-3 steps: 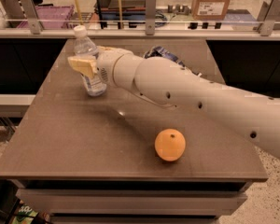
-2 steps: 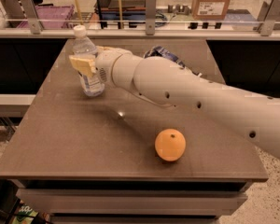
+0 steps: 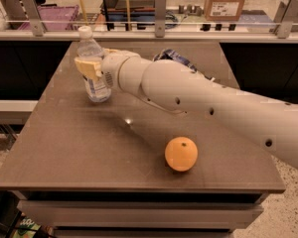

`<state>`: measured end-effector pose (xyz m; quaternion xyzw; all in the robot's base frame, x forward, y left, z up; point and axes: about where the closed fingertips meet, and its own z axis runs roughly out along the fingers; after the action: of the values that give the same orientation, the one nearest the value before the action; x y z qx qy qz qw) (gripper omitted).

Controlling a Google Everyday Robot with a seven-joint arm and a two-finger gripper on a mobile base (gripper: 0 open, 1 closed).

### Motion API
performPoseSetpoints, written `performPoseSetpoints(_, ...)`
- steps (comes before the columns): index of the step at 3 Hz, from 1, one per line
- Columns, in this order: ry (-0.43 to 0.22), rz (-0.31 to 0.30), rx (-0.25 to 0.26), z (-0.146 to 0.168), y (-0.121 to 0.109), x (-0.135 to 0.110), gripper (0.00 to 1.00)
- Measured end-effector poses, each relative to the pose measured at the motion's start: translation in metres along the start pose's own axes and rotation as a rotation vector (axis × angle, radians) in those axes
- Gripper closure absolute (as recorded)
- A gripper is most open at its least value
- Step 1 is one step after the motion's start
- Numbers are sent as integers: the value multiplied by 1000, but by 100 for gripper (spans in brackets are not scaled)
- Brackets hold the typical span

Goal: Knock blue plastic bottle over

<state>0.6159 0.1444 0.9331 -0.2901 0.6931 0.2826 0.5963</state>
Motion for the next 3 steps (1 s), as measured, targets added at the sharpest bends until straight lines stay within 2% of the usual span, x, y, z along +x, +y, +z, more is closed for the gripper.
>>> performPoseSetpoints(1, 0, 0, 0, 0, 0, 0, 100)
performPoseSetpoints(2, 38, -17, -3, -8, -8, -6, 100)
performPoseSetpoints(3, 89, -50, -23, -18, -27, -14, 100)
